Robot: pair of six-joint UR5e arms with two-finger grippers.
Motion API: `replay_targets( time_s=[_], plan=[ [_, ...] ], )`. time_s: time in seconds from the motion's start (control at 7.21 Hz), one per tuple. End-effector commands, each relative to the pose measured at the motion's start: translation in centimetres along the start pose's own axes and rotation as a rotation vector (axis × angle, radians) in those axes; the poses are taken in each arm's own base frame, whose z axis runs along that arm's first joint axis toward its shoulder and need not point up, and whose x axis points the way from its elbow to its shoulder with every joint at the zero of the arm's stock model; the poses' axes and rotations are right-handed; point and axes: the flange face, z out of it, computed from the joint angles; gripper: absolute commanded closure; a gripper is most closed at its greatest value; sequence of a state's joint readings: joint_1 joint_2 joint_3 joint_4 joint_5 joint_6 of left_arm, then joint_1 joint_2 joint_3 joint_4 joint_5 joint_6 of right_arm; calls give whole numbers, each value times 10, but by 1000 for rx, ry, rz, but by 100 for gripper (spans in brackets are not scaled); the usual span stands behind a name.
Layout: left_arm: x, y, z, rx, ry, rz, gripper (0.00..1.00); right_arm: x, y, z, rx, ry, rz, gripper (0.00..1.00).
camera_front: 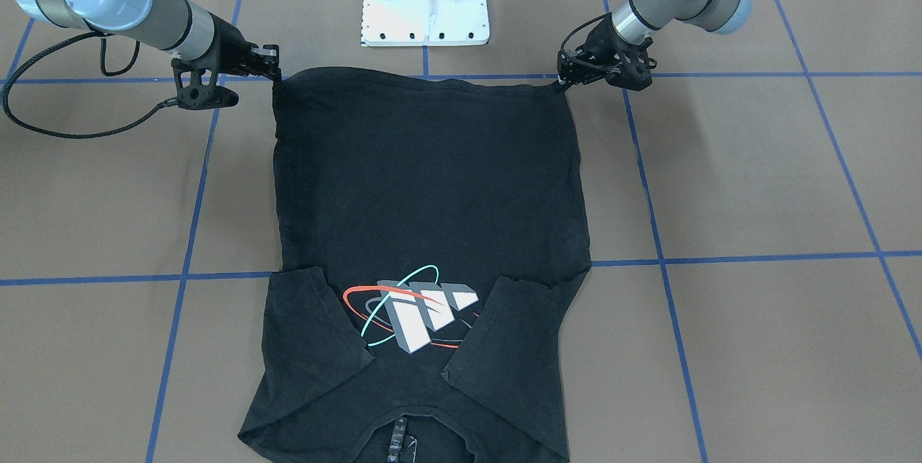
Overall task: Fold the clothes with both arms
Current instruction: 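Lift both hem corners with both grippers and raise them off the table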
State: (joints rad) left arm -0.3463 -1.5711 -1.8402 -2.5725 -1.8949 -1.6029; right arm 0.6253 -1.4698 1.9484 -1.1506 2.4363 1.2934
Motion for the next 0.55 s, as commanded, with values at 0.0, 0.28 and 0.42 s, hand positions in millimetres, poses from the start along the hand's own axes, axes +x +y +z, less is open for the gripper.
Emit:
replay_targets(
  time_s=[0.0, 0.28, 0.42],
  plan=[
    [26, 11, -31, -46, 66, 18, 100, 4, 2, -12, -11, -36, -42, 100],
    [37, 27, -69, -123, 106, 38, 100, 7, 11, -42, -87, -107, -45, 100],
    [48, 35, -78, -155, 130, 51, 100, 18, 28, -48, -124, -139, -81, 100]
  ],
)
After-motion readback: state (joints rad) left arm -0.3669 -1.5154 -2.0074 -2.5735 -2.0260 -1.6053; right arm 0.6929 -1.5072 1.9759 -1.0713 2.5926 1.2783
